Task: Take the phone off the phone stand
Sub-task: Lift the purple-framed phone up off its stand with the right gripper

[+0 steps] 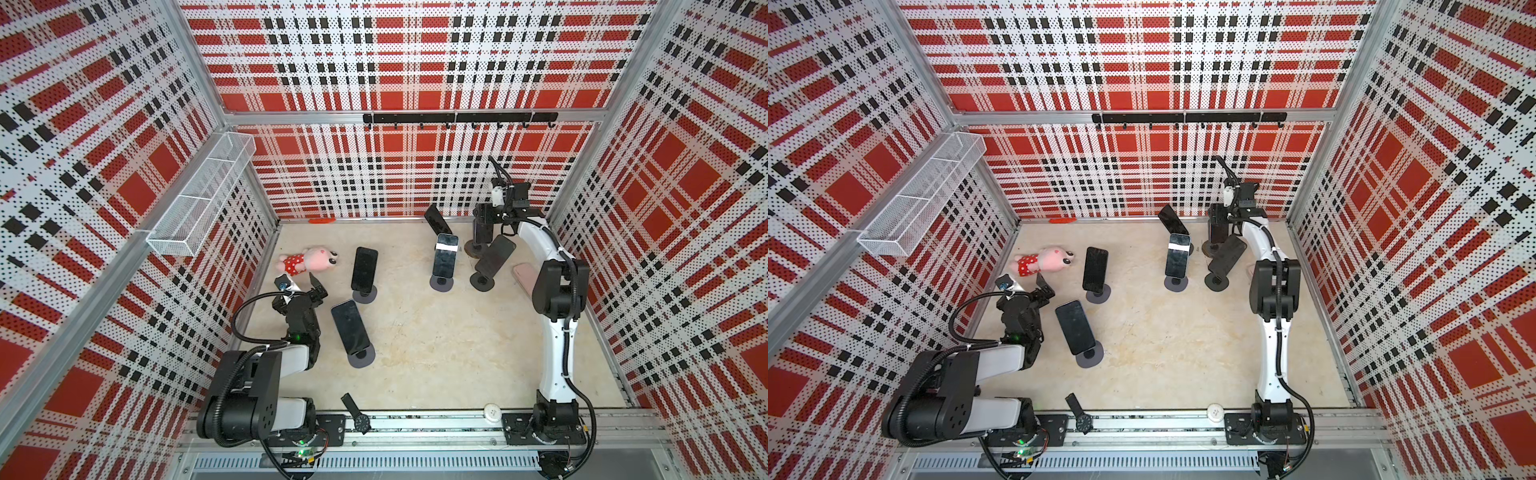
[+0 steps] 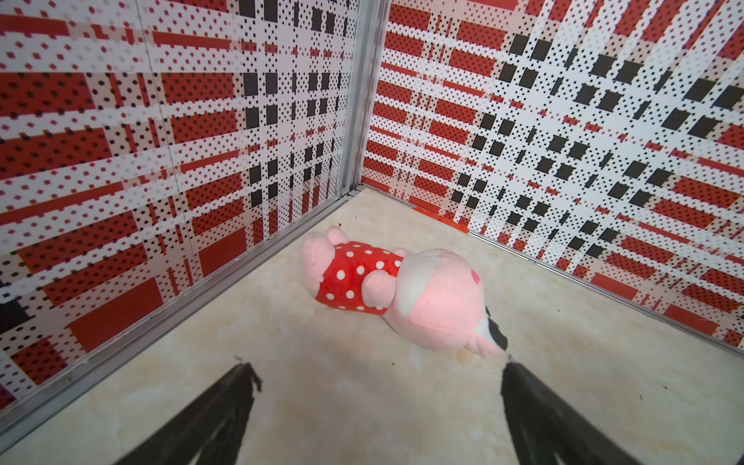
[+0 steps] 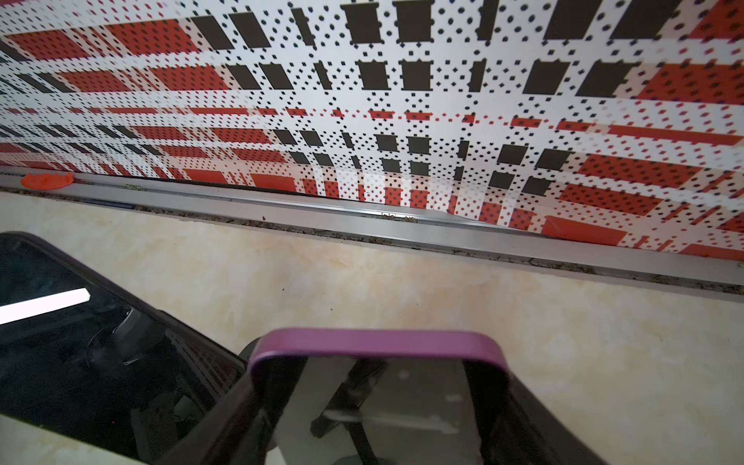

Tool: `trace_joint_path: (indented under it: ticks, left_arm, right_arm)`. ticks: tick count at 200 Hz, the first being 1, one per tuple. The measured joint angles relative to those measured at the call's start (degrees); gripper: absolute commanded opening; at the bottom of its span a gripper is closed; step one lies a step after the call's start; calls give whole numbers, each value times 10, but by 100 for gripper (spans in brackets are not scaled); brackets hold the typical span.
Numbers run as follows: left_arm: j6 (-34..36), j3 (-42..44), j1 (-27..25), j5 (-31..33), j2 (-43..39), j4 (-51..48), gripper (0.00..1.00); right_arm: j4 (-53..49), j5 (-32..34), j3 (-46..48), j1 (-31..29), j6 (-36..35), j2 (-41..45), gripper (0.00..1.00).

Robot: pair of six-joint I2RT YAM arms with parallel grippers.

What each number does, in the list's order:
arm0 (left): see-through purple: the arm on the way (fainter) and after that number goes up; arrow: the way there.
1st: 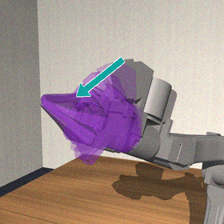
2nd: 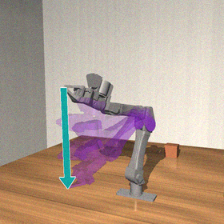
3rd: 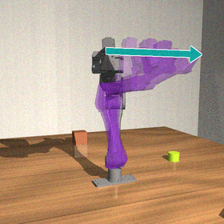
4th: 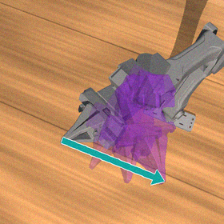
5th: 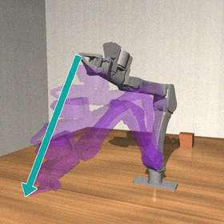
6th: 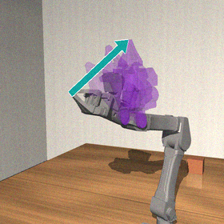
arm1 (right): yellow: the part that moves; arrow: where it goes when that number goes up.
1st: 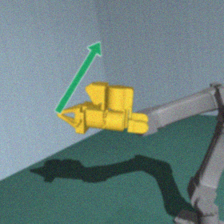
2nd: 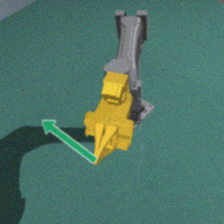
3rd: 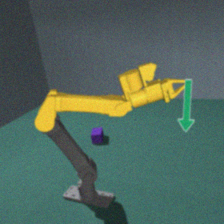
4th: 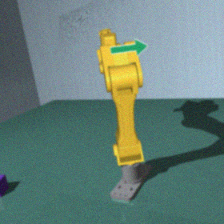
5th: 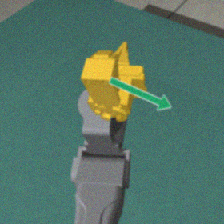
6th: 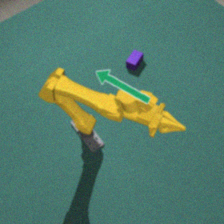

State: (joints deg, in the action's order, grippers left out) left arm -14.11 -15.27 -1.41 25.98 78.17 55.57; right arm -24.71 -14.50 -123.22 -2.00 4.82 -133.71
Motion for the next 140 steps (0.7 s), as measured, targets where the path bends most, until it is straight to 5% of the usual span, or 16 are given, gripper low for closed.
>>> trace_joint_path:
  ticks: [140]
  left_arm:
    - [2, 2, 0, -5, -5, 1, 98]
  right_arm:
    - [6, -5, 47, -5, 26, 104, 67]
